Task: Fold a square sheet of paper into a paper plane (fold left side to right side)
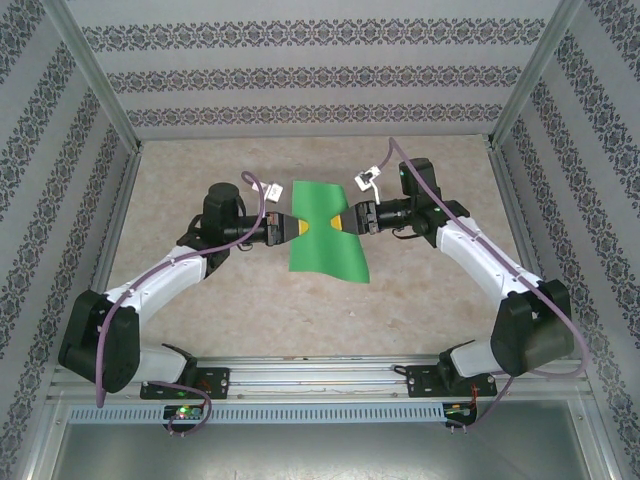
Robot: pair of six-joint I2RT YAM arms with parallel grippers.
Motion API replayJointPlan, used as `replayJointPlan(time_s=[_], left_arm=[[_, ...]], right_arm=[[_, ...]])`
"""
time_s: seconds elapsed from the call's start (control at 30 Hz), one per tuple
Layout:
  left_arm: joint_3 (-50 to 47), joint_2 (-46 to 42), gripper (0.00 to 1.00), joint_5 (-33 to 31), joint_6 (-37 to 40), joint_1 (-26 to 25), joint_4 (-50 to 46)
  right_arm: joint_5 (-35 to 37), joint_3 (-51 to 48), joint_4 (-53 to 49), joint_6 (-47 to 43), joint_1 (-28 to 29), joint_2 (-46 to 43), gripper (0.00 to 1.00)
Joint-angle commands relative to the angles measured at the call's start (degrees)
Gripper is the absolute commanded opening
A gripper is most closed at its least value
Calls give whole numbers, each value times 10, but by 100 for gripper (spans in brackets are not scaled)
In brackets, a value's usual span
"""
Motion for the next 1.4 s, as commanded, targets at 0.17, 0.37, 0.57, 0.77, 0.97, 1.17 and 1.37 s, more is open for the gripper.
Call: replayJointPlan(time_s=[0.17,0.37,0.57,0.77,0.97,1.17,1.37], left_arm=[[-12,67,0,-93,-12,2,-101],[-8,160,0,-124,6,3,-151],[22,220,0,-167,22,5,-213],[30,229,0,-176,11,4,-220],[36,229,2,-171,8,4,-225],[47,229,5,-169,15,4,-244],[49,221,14,-153,3,2,-233]], right_arm=[[167,-9,-64,7,-49,28,69],[213,-38,-50,39,-56,55,65],[239,-63,-25,84,-35,98,38],[267,-67,-23,92,-2,147,18],[279,-71,-19,99,15,193,6],[288,-73,-21,99,25,222,4],[303,-74,-31,95,27,241,3]])
